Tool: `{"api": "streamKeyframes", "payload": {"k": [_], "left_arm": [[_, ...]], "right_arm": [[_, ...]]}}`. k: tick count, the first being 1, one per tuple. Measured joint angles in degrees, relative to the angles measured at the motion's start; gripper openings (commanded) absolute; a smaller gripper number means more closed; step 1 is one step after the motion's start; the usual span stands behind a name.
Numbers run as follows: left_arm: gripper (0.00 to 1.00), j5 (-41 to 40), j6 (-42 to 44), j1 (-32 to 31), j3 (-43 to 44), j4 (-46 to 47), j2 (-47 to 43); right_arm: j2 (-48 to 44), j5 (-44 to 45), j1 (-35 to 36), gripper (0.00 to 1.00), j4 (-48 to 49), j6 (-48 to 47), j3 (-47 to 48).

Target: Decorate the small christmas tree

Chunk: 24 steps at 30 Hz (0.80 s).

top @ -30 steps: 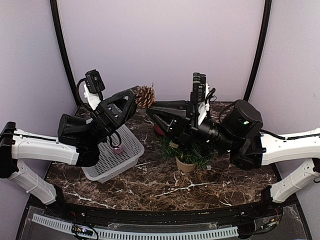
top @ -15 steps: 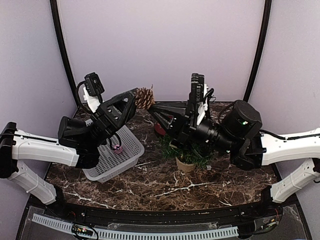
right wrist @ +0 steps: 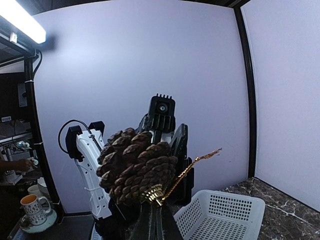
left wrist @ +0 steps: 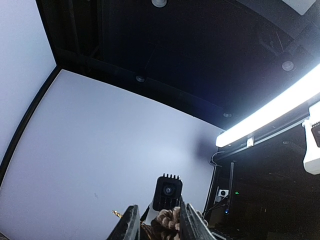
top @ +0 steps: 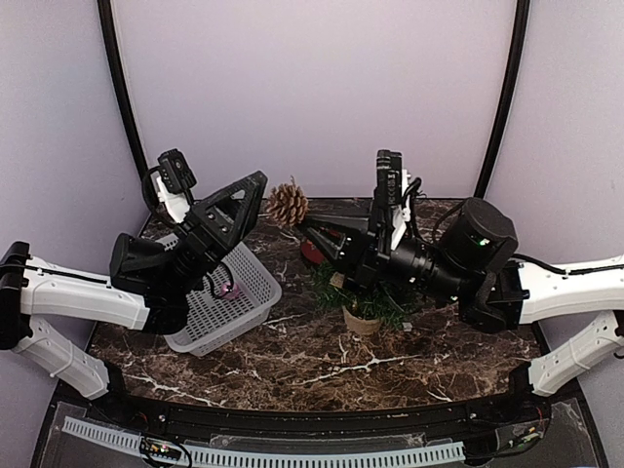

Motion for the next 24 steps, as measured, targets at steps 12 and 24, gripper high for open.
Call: {"api": "streamKeyframes", "payload": {"k": [12, 24], "left_arm": [[0.69, 0.33, 5.35, 2.60, -2.05, -18.73, -10.54], [0.79, 1.86, 39.65, 0.68, 3.80, -71.45, -24.52]], "right_arm": [[-2.69, 6.95, 0.22, 0.00, -19.39, -0.42, 2.34], [-3.10, 4.13, 0.22, 0.00, -53.40, 3.54, 12.63]]}}
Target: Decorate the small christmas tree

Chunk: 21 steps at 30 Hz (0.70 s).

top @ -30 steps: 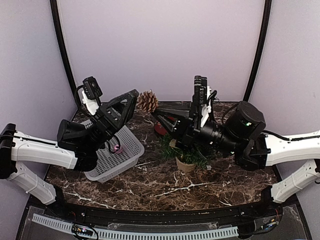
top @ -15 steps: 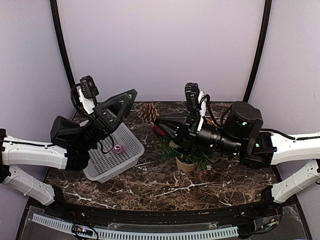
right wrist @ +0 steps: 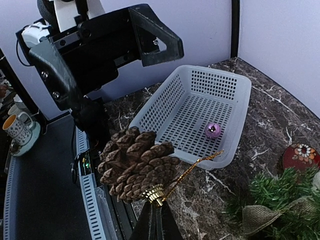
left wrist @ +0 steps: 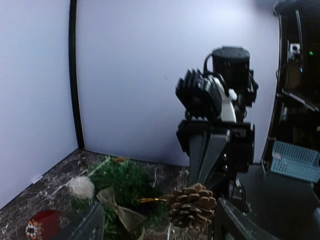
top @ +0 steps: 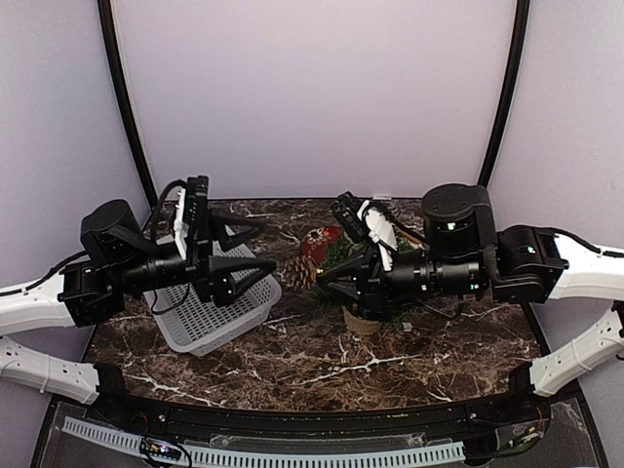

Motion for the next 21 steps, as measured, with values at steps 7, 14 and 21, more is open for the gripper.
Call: {"api": "streamKeyframes", "payload": {"k": [7, 14, 21], "left_arm": [[0.77, 1.46, 11.04, -4.87, -0.09, -9.84, 1.09], [0.75, 3.65, 14.01, -7.04, -0.07, -12.24, 4.74], [0.62, 3.56, 14.58, -7.52, 0.20, -12.17, 6.62]], "right_arm": [[2.45, -6.14, 0.02, 0.00, -5.95, 0.70, 0.33], [2.73, -7.65, 0.02, 0.00, -7.52, 0.94, 0.66], [2.75, -8.20, 0.02, 0.00, -7.54, 0.92, 1.42]]}}
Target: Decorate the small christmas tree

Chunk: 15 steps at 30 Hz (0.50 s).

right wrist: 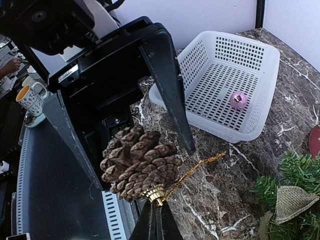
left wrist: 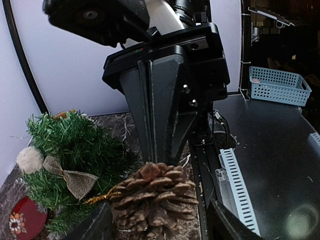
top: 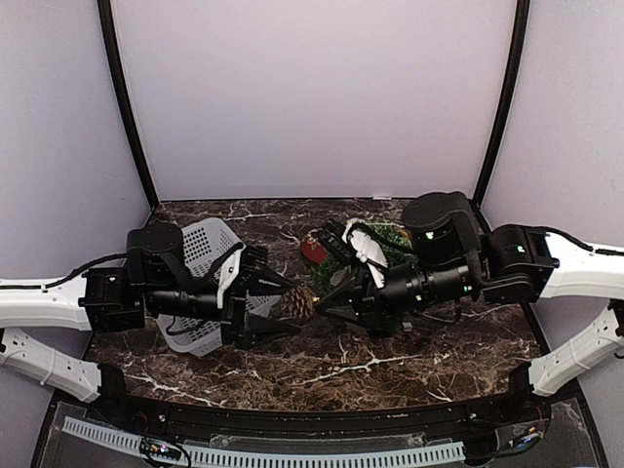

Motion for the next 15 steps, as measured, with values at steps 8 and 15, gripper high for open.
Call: {"api": "streamKeyframes", "payload": {"k": [8, 15], "left_arm": [[0.62, -1.25, -0.31, -0.46, 0.55, 0.55, 0.94], [0.48, -1.99, -1.09, -0.46, 0.55, 1.95, 0.42]], "right_arm": [[0.02, -0.20, 0.00, 0.00, -0.33, -0.02, 0.09], [0.31, -0.20, 0.00, 0.00, -1.03, -0.02, 0.20]]}}
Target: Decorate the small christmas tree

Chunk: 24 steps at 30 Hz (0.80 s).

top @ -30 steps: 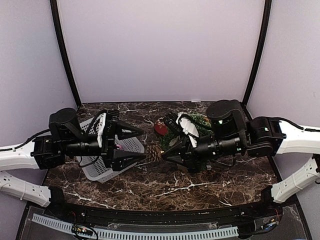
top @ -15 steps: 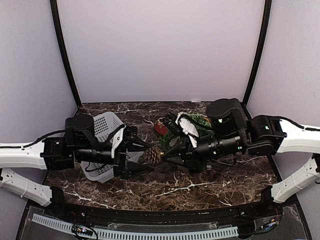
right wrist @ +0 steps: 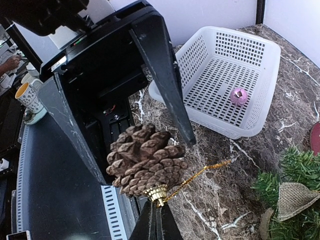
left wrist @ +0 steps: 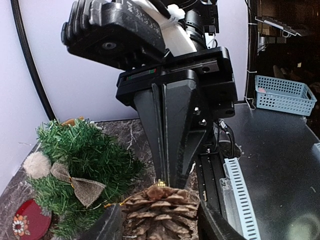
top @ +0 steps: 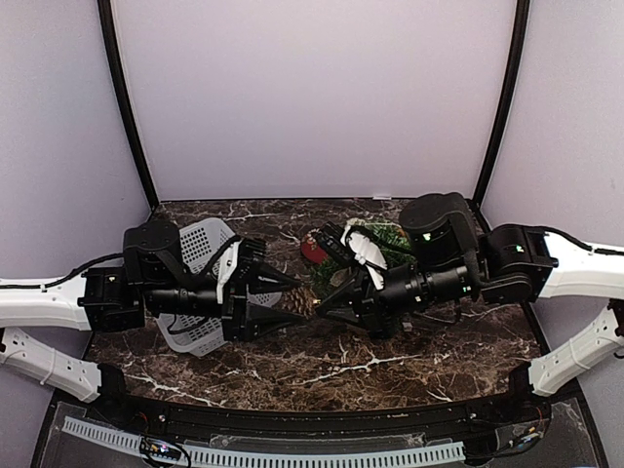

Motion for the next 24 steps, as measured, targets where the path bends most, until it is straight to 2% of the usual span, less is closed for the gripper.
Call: {"api": "streamKeyframes", "payload": {"k": [2, 7, 24], "left_arm": [[0.42, -0.22, -0.24, 0.00, 0.00, 0.31, -0.07], [0.38, -1.14, -0.33, -0.02, 0.00, 0.57, -0.28], [0.36, -6.64, -0.55, -0.63, 0.00, -1.68, -0.83]], "right_arm": [[0.07, 0.00, 0.00, 0.00, -0.24, 0.00, 0.09], [0.13, 0.22, -0.02, 0.00, -1.07, 0.02, 0.20], [-0.31, 2.21, -0.02, 0.00, -2.01, 0.09, 0.37]]}}
